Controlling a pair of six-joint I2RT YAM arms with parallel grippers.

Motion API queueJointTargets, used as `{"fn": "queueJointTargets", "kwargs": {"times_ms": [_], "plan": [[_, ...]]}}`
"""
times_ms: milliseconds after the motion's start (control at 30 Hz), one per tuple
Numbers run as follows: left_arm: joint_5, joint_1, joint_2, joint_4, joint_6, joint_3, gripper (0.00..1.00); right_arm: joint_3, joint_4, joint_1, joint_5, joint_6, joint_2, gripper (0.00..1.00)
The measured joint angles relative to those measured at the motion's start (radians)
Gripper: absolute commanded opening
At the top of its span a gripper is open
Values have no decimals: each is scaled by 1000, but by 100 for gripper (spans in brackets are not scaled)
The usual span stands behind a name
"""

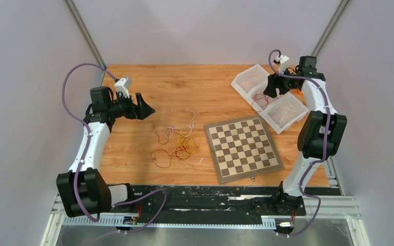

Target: Untangle the cables

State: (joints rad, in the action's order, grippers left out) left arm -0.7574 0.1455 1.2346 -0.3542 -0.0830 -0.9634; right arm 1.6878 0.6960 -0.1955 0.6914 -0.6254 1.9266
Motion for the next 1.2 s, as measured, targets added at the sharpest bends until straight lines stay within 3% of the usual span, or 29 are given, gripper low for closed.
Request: {"fn": "queueJointTargets", "kwargs": {"times_ms": [333,667,1067,1200], "plan": [[-8,0,16,-8,10,-3,100,-144,13,204,-182,29,-73,50],[-9,0,23,-8,8,-9,100,-84,-36,192,-382,239,63,51],[-7,0,23,-8,6,-9,100,-46,-42,212,-328,359,127,55],[-7,0,23,-8,6,-9,100,-9,-44,207,-322,390,140,49]]}}
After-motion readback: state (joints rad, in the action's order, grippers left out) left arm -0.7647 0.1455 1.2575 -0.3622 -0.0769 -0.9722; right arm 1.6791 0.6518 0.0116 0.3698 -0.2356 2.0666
